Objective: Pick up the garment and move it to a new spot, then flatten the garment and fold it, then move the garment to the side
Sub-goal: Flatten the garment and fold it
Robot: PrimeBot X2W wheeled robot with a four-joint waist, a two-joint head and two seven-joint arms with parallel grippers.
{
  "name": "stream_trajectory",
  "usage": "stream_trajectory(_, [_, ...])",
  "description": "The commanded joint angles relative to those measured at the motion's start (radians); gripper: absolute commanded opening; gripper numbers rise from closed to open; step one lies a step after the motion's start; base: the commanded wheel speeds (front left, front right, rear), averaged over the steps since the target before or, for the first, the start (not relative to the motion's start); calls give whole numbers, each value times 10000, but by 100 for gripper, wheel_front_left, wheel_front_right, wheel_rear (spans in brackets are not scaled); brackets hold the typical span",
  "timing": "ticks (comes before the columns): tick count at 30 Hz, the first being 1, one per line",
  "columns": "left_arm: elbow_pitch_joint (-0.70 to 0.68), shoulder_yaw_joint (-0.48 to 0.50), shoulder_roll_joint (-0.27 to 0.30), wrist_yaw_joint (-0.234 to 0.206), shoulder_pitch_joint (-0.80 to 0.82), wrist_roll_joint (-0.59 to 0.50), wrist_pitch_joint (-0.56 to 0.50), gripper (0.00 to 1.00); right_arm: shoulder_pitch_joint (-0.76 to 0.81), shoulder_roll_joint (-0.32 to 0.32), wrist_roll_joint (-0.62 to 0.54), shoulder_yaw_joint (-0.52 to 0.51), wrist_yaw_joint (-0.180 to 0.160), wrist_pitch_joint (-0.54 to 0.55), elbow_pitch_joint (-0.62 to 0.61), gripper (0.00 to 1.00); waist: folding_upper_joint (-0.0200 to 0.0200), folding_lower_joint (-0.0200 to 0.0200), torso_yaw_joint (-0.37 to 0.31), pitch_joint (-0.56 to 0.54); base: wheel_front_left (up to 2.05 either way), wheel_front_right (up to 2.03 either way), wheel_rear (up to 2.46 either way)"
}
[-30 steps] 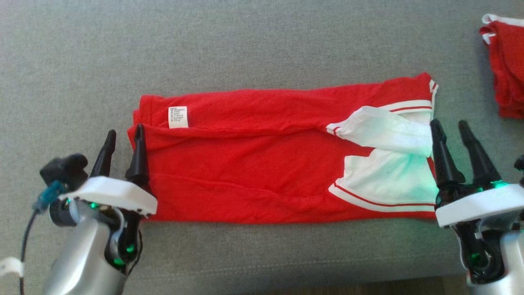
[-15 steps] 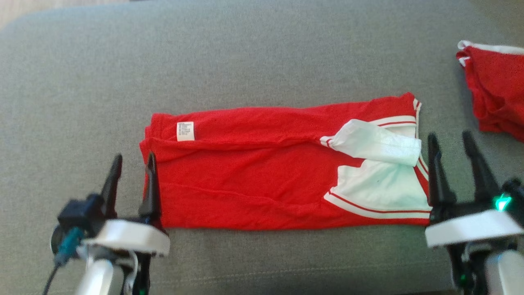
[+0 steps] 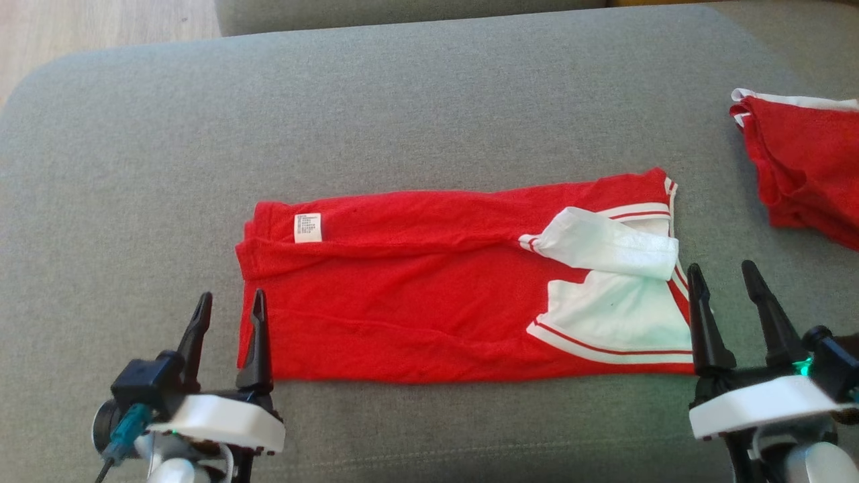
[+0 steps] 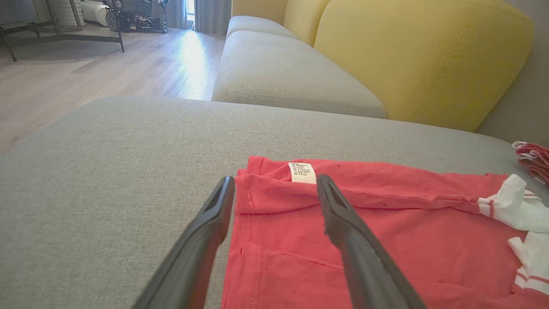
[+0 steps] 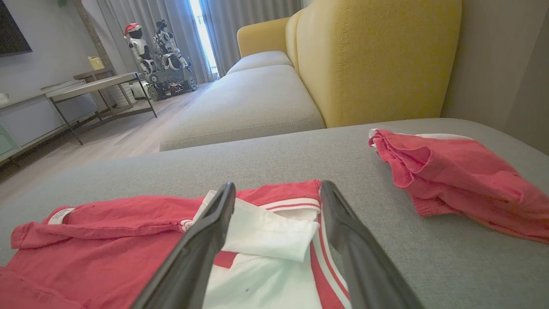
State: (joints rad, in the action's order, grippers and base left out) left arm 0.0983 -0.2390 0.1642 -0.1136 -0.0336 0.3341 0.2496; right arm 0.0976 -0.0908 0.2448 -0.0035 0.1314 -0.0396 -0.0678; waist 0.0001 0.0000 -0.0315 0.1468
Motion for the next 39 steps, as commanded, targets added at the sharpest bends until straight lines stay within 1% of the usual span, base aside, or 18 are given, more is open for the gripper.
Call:
stream_trajectory(1, [-266, 428, 40, 38, 298, -89, 121, 100, -134, -24, -46, 172, -7, 34, -303, 100, -1, 0, 2, 3, 0, 0, 0])
stream_trajectory(9, [-293, 499, -18, 98, 409, -170, 122, 100, -177, 39, -4, 106, -7, 95, -203, 100, -1, 0, -1, 40, 0, 0, 0])
stream_trajectory(13, [-350, 506, -45, 148, 507, -219, 122, 100, -328, 35, 111, -129, -7, 151, 117, 100, -1, 0, 11, 163, 0, 0, 0])
stream_trajectory(18, [-416, 420, -93, 254, 830, -333, 122, 100, -922, -157, 249, -241, -7, 463, 1032, 100, -1, 0, 125, 548, 0, 0, 0])
stream_trajectory(22, [-384, 295, -182, 384, 1223, -429, 122, 100, -1662, -383, 158, -252, -7, 726, 2021, 100, -1, 0, 288, 971, 0, 0, 0])
stream_trajectory(24, [-332, 224, -276, 486, 1507, -499, 122, 100, -2181, -411, 4, -330, -7, 982, 2740, 100, -1, 0, 416, 1251, 0, 0, 0])
stream_trajectory(27, [-234, 194, -378, 586, 1724, -542, 122, 100, -2505, -397, -69, -393, -7, 1469, 3450, 100, -1, 0, 533, 1452, 0, 0, 0])
stream_trajectory(28, [-234, 194, -378, 586, 1724, -542, 122, 100, -2505, -397, -69, -393, -7, 1469, 3450, 100, -1, 0, 533, 1452, 0, 0, 0])
stream_trajectory(33, [-111, 265, -530, 714, 1932, -607, 122, 100, -2470, -271, -82, -541, -7, 2489, 4057, 100, -1, 0, 623, 1626, 0, 0, 0])
stream_trajectory(34, [-95, 286, -556, 733, 1954, -625, 122, 100, -2436, -235, -14, -532, -7, 2622, 4072, 93, -1, 0, 630, 1642, 0, 0, 0])
stream_trajectory(35, [-84, 310, -582, 752, 1969, -638, 122, 100, -2380, -196, 82, -503, -7, 2794, 4088, 43, -1, 0, 631, 1652, 0, 0, 0])
stream_trajectory(36, [-74, 335, -604, 770, 1978, -653, 122, 100, -2319, -180, 145, -451, -7, 2950, 4070, 0, -1, 0, 627, 1664, 0, 0, 0])
stream_trajectory(39, [-62, 426, -656, 825, 1988, -707, 122, 100, -2160, -152, 264, -348, -7, 3074, 3776, 0, -1, 0, 591, 1668, 0, 0, 0])
